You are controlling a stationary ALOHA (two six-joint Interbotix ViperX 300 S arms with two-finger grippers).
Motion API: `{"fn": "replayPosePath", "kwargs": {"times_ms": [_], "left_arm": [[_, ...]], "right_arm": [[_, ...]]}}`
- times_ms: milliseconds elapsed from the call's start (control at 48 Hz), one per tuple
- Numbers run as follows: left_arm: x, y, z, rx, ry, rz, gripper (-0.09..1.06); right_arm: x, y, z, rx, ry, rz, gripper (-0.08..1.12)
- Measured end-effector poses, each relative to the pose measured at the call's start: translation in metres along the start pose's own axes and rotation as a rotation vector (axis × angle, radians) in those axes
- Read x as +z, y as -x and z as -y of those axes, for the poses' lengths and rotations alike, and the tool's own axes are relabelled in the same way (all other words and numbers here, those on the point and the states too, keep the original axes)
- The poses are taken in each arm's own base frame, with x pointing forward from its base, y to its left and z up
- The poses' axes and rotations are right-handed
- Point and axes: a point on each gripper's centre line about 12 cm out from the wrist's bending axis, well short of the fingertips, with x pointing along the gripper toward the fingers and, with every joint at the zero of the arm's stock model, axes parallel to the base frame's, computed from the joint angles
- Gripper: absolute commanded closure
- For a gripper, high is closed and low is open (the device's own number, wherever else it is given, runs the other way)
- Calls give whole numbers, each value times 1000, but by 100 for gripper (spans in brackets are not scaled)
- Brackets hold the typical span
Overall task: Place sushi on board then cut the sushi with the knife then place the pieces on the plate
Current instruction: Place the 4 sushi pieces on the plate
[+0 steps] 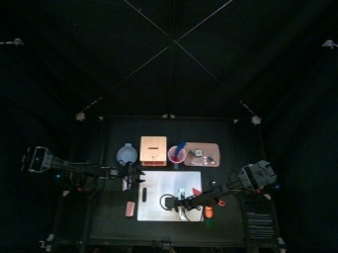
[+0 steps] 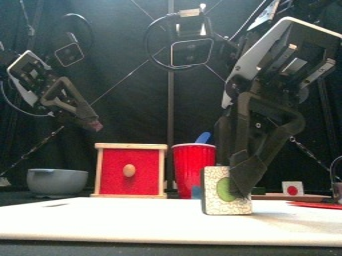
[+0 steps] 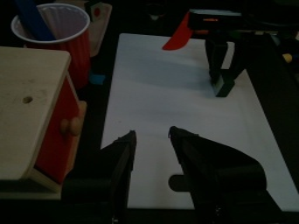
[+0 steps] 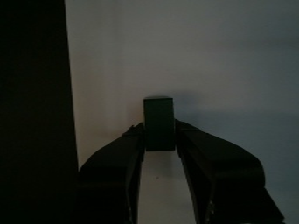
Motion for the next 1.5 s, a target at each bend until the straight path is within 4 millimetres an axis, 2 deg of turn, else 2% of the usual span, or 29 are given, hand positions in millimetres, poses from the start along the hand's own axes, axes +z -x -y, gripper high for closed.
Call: {"fn": "replayPosePath", "kwargs": {"times_ms": [125, 208, 479, 604, 771, 958, 1146, 1333, 1500], "left_arm": [[0, 0, 0, 0, -2, 0, 20], [0, 0, 0, 1, -1, 0, 20], [0, 0, 0, 1, -1, 0, 20], [0, 0, 0, 1, -1, 0, 20], [-1, 0, 0, 2, 1, -1, 20], [0, 0, 0, 1, -1, 0, 20], [-1, 0, 0, 2, -1, -1, 20], [-1, 0, 0, 0, -3, -2, 20], [-1, 0, 0, 2, -3, -3, 20]], "right_arm": [[1, 6, 8, -9, -17, 6, 41], [-3, 17, 25, -28, -50, 4, 41], [-22, 76, 101, -125, -225, 44, 41], [-39, 100, 136, -194, -303, 42, 41], [-67, 118, 187, -314, -427, 7, 41], [-95, 128, 235, -420, -555, -22, 41], [-117, 131, 266, -486, -635, -29, 41], [-136, 123, 284, -504, -691, -33, 40], [-145, 115, 288, -496, -714, -36, 34]]}}
